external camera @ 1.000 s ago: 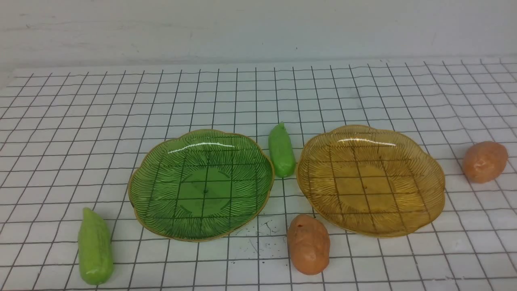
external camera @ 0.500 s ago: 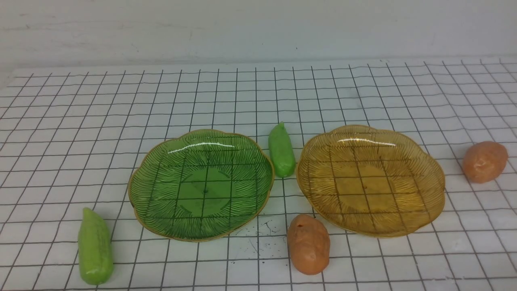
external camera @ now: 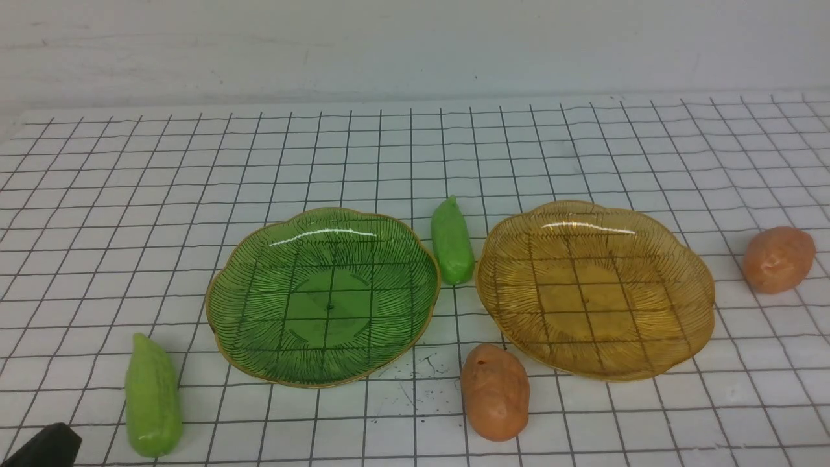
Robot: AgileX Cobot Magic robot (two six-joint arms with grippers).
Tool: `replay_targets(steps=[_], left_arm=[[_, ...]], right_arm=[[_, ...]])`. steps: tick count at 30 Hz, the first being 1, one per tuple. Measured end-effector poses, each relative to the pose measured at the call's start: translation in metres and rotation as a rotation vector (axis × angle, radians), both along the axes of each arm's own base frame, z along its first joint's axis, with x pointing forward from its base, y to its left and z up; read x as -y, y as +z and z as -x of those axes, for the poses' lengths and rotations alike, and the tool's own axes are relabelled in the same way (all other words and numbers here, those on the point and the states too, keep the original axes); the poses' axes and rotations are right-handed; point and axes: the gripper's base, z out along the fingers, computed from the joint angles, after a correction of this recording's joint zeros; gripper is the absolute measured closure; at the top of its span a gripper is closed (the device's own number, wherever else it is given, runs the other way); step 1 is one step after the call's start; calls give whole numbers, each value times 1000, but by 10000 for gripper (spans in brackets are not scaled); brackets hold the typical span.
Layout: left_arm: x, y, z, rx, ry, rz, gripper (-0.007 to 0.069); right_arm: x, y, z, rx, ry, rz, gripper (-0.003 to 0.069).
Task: Put different types of vegetables on the plate.
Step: 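Put the green cucumber next to the left plate into that plate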
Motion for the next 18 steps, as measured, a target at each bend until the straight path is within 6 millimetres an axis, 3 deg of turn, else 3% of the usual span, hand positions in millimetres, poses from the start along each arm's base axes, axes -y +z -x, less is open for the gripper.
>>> replay_targets(steps=[7,11,15,18], left_arm=[[-17,22,1,240,176,187,632],[-15,47,5,288,148,184,632],[-1,87,7,220,8,53,632],[11,104,-9,38,-119,-26,632]], right_arm=[[0,0,0,0,0,0,673],[0,0,0,0,0,-3,673],[-2,2,-1,36,2,-129,673],[-4,8,-2,110,-10,-375,673]])
